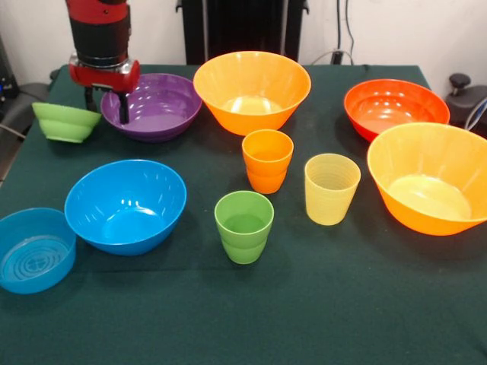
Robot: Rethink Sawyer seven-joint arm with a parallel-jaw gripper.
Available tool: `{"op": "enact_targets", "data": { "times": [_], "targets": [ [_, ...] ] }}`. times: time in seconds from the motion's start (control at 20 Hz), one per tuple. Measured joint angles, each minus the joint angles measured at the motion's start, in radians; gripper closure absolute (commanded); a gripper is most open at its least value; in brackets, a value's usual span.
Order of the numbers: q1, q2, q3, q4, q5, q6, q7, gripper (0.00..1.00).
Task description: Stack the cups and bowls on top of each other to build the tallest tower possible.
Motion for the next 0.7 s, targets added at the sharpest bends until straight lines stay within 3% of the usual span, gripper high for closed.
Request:
{"op": "enact_targets", "data": {
  "times": [0.7],
  "targets": [
    [0.001, -0.066, 0.032, -0.01, 0.052, 0.13, 0.0, 0.0]
  ]
}}
